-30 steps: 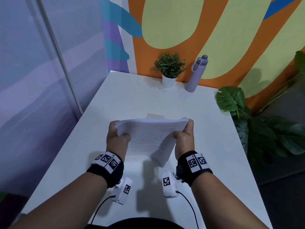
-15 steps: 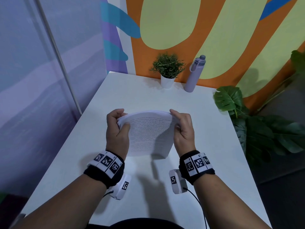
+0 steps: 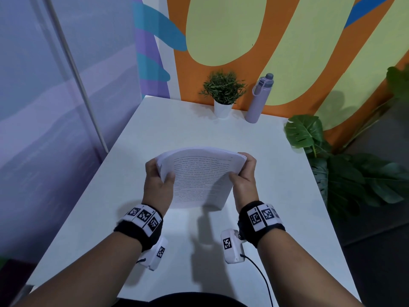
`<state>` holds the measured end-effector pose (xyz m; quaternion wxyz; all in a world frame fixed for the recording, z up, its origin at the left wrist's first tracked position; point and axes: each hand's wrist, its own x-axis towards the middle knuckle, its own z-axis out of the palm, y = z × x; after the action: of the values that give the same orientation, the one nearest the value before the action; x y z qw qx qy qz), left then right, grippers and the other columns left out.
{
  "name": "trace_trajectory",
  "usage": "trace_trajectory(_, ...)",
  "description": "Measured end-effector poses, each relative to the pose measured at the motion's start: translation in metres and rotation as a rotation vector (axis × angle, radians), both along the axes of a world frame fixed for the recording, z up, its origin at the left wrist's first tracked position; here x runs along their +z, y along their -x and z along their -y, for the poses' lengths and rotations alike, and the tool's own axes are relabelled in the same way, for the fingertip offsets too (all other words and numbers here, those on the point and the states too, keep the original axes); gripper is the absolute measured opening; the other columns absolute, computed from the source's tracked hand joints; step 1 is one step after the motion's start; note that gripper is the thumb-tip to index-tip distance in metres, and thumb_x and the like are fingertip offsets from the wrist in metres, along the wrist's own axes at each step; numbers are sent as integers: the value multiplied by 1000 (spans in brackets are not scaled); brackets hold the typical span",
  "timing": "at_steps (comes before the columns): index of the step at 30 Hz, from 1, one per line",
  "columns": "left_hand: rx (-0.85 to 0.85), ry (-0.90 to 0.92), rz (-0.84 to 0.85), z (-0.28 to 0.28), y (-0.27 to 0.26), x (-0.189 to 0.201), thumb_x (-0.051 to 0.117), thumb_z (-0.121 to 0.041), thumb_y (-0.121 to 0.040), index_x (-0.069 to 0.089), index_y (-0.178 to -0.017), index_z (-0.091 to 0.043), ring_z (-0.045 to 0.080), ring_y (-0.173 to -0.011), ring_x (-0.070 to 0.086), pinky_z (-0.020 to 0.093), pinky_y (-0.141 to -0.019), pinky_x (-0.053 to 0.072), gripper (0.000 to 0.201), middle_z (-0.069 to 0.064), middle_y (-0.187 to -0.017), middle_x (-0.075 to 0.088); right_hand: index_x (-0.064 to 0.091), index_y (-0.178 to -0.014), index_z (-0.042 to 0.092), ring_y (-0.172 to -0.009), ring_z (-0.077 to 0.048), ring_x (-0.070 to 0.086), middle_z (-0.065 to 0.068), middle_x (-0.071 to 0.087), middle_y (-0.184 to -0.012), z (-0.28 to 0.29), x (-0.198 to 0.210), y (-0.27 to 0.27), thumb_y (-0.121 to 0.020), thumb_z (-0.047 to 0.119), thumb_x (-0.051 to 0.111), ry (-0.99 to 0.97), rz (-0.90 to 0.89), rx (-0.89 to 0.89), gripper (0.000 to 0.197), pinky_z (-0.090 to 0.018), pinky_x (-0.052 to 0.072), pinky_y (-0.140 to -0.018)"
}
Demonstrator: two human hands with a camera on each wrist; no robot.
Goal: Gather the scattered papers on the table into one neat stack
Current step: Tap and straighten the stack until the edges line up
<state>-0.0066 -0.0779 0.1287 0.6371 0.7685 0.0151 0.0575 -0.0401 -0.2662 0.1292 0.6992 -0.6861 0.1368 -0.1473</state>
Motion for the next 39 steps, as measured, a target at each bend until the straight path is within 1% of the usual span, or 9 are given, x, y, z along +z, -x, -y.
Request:
trace_trajectory(10,15,33,-98,1,-3,-9,70,-14,-79,33,-104,-31,21,-96,53,29,-82,41,48,0,-107,53,42,-108,33,-94,-21,48,1,54,-104,-1,-4,-5,-67,2,43,-43,-88,-3,51,-42,39,-82)
trace_trajectory(15,4,52,-99,3,-9,-10,64,-14,-83,45,-95,-36,23,-92,56,29,-80,43,32,-15,-88,57,40,-111,34,-99,-20,49,2,53,-107,0,-6,-7,-79,0,41,20,-69,-4,47,-41,41,-86)
trace_trajectory(19,-53,96,-62,-1,-9,-7,70,-8,-79,53,-86,-40,7,-85,61,17,-75,46,37,-17,-89,62,31,-134,39,-121,-11,45,1,45,-129,-1,3,-7,-83,-8,41,353,152,-96,70,-33,38,-104)
trace_trajectory(22,-75,137,-91,-5,-11,-4,72,-9,-78,58,-85,-36,6,-83,62,23,-75,48,31,-13,-87,66,38,-140,19,-136,-21,34,-4,42,-141,-5,18,-11,-68,-3,36,1018,226,-240,76,-54,27,-111)
trace_trajectory(24,-78,128,-111,-8,-14,-3,72,-10,-78,59,-81,-33,7,-80,62,26,-76,48,27,-11,-84,66,43,-138,14,-143,-28,26,-7,42,-148,-21,33,-10,-69,1,36,1282,251,-140,71,-62,11,-113)
trace_trajectory(29,-117,66,-61,-8,-11,2,72,-9,-78,56,-78,-32,-4,-70,60,4,-60,46,28,-13,-79,63,32,-146,6,-147,-28,18,-12,30,-155,-65,44,-12,-81,8,25,1439,289,282,65,-58,3,-117)
trace_trajectory(31,-131,90,-82,-6,-10,2,70,-6,-79,58,-78,-29,6,-73,62,15,-69,49,27,-7,-79,65,28,-147,5,-147,-29,19,-12,28,-156,-71,40,-14,-82,10,20,1477,251,356,66,-57,5,-117)
trace_trajectory(33,-116,123,-106,-6,-10,2,68,-5,-80,60,-79,-27,12,-76,62,26,-75,48,24,-5,-81,66,26,-148,5,-146,-29,21,-12,29,-156,-68,38,-15,-83,10,16,1510,220,364,66,-55,7,-117)
trace_trajectory(39,-74,173,-131,-7,-10,-2,67,-14,-84,60,-79,-29,9,-77,62,22,-68,48,17,-8,-82,66,35,-144,6,-131,-28,44,-10,52,-136,-21,31,-20,-79,7,26,1564,123,82,66,-63,14,-112)
